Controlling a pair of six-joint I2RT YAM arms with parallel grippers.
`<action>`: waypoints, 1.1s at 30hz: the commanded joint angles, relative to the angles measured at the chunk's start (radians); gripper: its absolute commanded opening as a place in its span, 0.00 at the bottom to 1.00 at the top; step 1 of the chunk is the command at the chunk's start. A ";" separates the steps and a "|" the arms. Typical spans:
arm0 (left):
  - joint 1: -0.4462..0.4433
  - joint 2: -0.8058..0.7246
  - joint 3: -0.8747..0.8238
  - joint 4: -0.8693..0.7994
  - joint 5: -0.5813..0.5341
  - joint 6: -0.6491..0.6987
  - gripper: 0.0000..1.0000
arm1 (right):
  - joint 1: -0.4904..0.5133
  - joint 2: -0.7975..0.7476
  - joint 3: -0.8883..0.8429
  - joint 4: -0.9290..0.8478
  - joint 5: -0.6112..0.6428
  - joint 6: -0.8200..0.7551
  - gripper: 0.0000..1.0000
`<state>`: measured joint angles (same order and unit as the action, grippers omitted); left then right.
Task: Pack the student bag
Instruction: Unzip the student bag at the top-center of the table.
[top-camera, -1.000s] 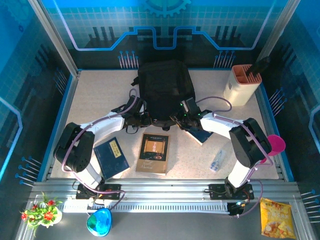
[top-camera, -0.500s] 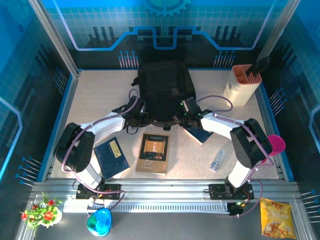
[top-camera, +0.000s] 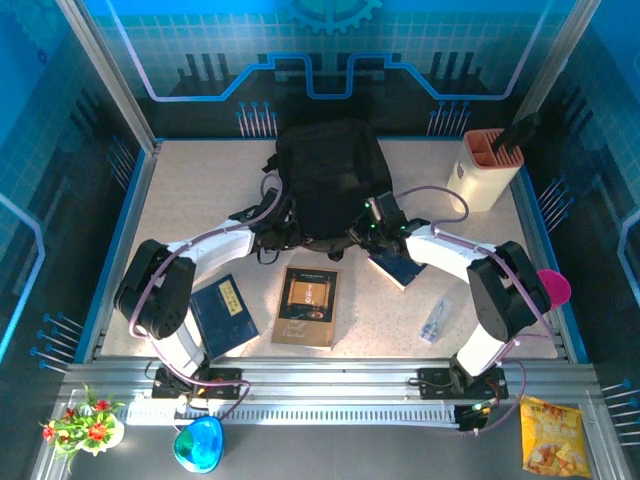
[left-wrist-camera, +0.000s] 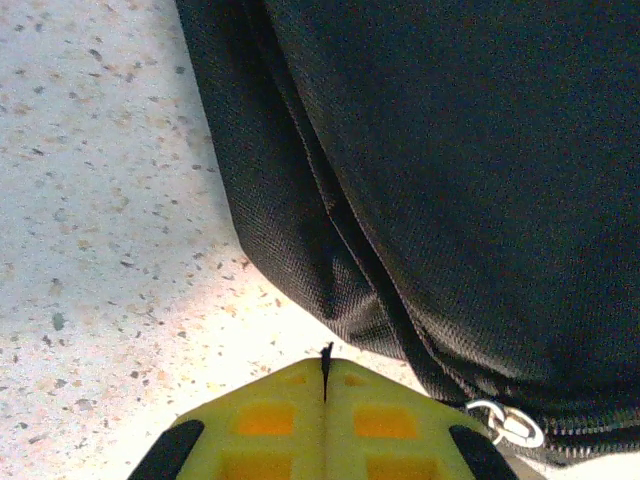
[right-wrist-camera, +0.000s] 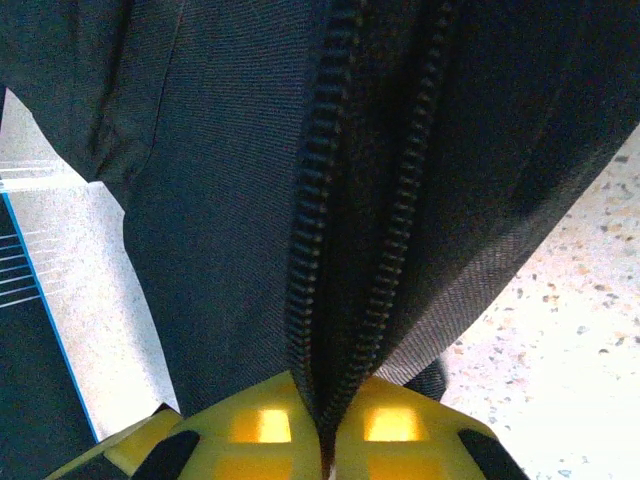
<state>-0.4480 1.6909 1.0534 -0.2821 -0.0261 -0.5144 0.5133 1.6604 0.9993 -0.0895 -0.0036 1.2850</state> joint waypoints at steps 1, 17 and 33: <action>0.014 -0.059 -0.036 -0.027 0.054 0.088 0.07 | -0.029 -0.050 0.015 -0.028 0.049 -0.070 0.09; 0.010 -0.094 -0.103 0.187 0.423 0.366 0.65 | -0.076 -0.044 0.049 -0.050 -0.062 -0.197 0.11; -0.009 0.023 -0.028 0.231 0.315 0.441 0.43 | -0.081 -0.027 0.047 -0.038 -0.088 -0.190 0.11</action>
<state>-0.4500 1.6947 0.9928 -0.0677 0.3229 -0.0975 0.4435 1.6421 1.0157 -0.1413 -0.0727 1.1130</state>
